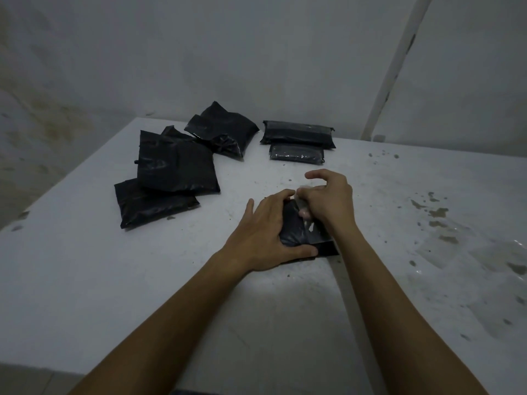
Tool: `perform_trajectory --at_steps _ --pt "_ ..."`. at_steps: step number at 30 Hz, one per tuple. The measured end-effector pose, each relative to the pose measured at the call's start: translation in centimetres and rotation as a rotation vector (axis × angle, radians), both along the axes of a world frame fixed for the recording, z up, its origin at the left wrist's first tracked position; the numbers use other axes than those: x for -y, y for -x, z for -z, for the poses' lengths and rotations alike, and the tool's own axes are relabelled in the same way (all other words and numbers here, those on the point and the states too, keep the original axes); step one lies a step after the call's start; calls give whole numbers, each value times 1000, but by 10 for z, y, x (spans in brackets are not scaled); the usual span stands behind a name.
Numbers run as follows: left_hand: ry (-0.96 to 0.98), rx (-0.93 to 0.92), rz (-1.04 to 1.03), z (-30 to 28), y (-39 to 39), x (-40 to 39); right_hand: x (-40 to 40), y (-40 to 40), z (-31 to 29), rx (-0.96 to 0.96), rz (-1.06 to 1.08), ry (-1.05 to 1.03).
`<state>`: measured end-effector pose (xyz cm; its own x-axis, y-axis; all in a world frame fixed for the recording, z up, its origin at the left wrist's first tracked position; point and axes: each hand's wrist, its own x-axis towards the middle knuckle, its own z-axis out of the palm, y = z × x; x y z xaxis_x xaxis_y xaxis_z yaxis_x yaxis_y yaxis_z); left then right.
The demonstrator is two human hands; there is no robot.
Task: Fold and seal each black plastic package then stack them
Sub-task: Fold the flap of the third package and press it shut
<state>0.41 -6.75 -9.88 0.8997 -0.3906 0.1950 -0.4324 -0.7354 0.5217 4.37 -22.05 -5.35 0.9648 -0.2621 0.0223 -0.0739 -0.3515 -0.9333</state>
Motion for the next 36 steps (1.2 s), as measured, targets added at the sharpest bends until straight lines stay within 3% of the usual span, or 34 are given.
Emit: perform_trajectory --at_steps 16,36 --pt "21 -10 10 -1 1 -1 -6 -2 3 -13 44 188" --pt "10 13 46 2 -3 -1 -15 4 -4 -63 54 207"
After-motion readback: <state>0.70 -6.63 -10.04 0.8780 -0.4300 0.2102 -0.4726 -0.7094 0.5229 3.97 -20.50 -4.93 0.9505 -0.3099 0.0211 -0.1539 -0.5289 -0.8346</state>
